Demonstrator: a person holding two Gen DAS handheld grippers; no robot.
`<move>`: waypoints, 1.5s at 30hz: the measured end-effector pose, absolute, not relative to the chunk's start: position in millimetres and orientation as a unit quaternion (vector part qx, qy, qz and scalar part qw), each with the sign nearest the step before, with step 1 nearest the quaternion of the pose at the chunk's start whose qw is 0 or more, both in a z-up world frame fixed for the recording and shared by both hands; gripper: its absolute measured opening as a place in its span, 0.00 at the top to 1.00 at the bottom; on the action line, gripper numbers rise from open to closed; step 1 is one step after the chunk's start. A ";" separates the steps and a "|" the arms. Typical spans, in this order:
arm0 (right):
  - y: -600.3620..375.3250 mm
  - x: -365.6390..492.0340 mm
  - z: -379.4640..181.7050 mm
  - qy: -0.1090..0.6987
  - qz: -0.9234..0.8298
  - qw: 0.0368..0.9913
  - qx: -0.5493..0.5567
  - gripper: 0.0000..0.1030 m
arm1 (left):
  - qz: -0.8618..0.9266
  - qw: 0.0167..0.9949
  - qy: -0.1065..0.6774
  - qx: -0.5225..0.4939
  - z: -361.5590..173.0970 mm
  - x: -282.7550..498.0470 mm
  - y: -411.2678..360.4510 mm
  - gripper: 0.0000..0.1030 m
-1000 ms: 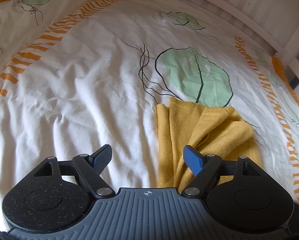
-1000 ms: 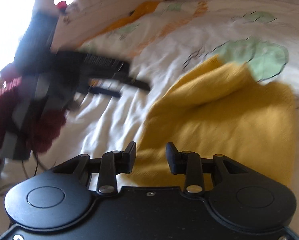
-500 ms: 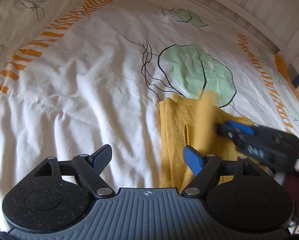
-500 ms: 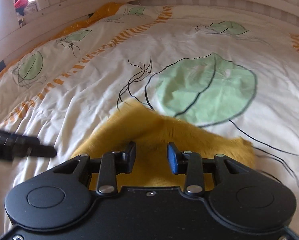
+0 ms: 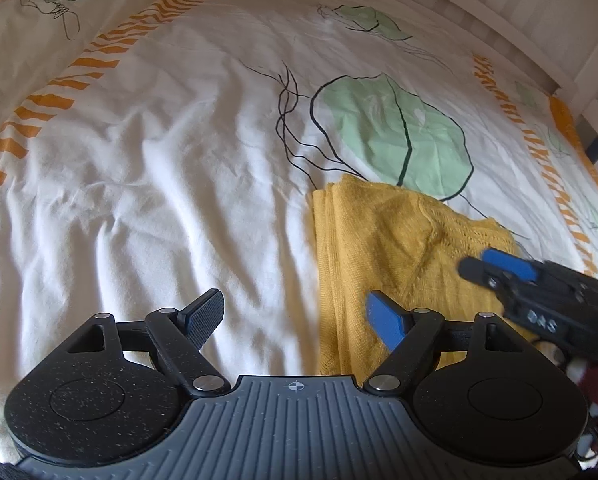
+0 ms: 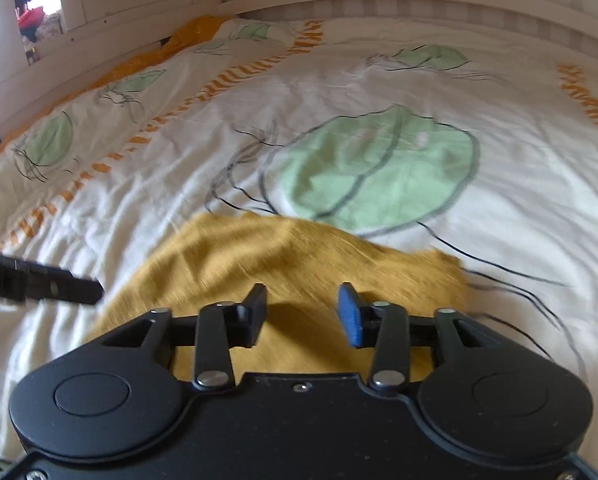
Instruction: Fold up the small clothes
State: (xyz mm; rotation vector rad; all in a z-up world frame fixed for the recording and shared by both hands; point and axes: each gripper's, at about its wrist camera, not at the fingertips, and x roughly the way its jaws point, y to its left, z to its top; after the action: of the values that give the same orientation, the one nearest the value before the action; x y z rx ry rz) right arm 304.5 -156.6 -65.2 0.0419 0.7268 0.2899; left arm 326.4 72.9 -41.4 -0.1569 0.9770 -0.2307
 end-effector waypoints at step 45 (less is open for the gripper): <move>-245.1 254.6 -93.1 0.375 0.129 0.884 0.249 0.21 | -0.160 0.851 0.500 -0.028 -74.6 279.8 22.9 0.23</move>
State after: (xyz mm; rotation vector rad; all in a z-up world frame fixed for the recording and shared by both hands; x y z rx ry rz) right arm 254.6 -245.1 -93.1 0.5181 0.7797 0.2676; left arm 279.8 22.9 -74.6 -0.0596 1.0522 -0.3365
